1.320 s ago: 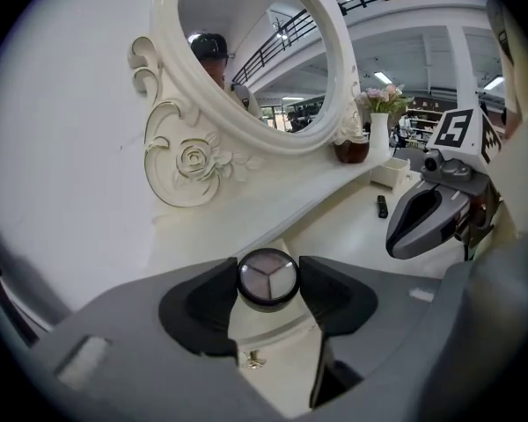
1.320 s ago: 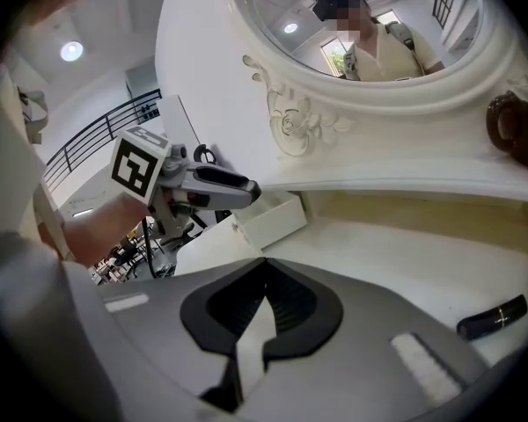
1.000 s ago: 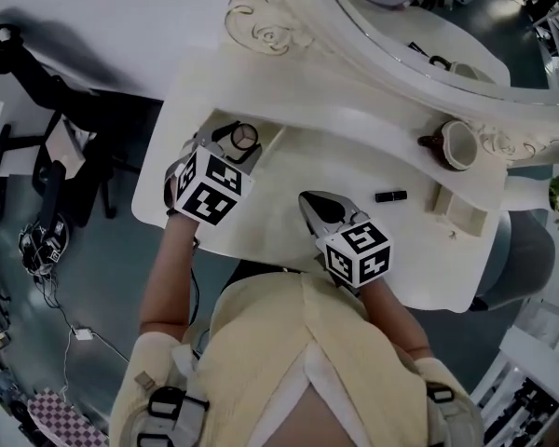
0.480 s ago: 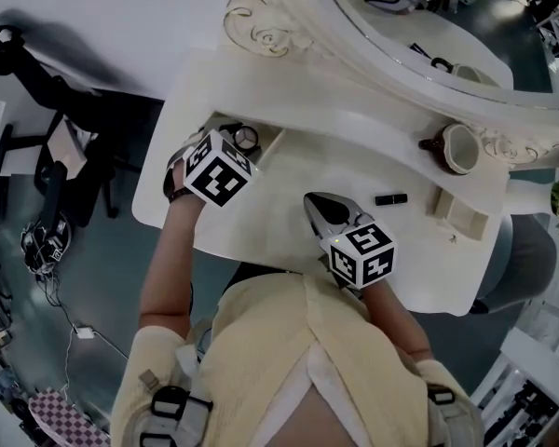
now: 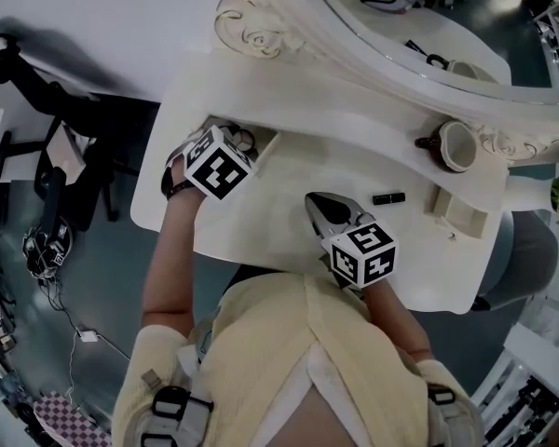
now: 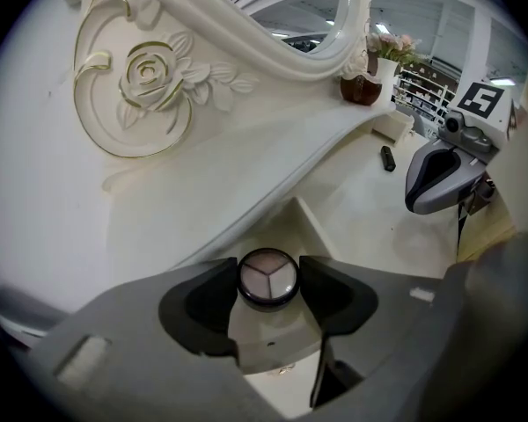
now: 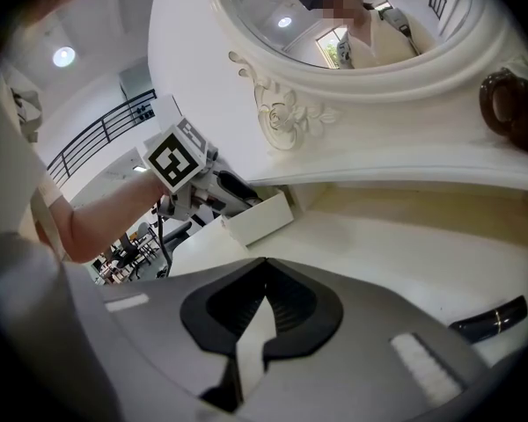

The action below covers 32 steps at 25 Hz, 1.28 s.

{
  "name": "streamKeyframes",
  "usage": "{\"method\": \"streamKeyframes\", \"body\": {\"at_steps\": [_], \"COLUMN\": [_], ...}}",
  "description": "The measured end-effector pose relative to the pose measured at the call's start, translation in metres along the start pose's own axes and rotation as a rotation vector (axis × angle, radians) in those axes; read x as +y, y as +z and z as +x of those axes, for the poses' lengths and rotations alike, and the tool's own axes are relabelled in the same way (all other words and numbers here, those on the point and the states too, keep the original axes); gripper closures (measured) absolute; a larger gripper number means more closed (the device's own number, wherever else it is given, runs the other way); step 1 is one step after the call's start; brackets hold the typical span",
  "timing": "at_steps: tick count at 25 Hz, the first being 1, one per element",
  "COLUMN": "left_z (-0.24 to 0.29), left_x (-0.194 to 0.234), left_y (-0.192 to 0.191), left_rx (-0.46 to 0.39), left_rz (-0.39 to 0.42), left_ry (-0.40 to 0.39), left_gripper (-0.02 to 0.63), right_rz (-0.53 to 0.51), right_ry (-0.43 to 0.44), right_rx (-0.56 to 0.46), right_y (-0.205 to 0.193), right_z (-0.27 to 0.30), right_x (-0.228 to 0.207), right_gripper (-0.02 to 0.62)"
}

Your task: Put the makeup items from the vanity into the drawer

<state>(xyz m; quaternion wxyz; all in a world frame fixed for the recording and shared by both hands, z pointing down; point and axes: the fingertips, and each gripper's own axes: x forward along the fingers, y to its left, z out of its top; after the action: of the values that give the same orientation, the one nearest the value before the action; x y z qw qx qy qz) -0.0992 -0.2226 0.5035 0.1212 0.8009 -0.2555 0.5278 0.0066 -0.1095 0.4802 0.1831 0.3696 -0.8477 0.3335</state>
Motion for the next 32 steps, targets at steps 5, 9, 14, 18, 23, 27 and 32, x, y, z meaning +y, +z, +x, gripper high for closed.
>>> {"method": "streamKeyframes", "body": {"at_steps": [5,9,14,18,23,27,32], "left_z": [-0.002,-0.003,-0.003,-0.004,-0.013,-0.025,-0.039], "left_x": [0.001,0.001,0.001,-0.001,-0.001,-0.004,-0.012], "left_y": [0.001,0.001,0.001,0.001,0.004,0.008,0.017], "left_rx": [-0.013,-0.017,-0.011,-0.012,-0.043,-0.098,-0.193], "left_rz": [0.021,0.033,0.036,0.039,0.031,0.012,-0.015], "left_ry": [0.019,0.027,0.028,0.028,0.041,0.05,0.058], "left_gripper": [0.371,0.371,0.371,0.374,0.414,0.46,0.496], "right_rz": [0.007,0.008,0.011,0.015,0.03,0.036,0.038], "right_ry": [0.0,-0.003,-0.012,-0.018,-0.029,-0.039,-0.054], "right_rx": [-0.003,-0.004,-0.008,-0.016,-0.027,-0.038,-0.055], "right_y": [0.001,0.001,0.0,-0.001,-0.002,-0.002,-0.001], "right_z": [0.0,0.0,-0.003,-0.007,-0.012,-0.016,-0.021], "right_x": [0.0,0.0,-0.001,-0.001,-0.002,-0.003,0.0], "right_gripper": [0.595,0.595,0.595,0.595,0.595,0.595,0.595]}}
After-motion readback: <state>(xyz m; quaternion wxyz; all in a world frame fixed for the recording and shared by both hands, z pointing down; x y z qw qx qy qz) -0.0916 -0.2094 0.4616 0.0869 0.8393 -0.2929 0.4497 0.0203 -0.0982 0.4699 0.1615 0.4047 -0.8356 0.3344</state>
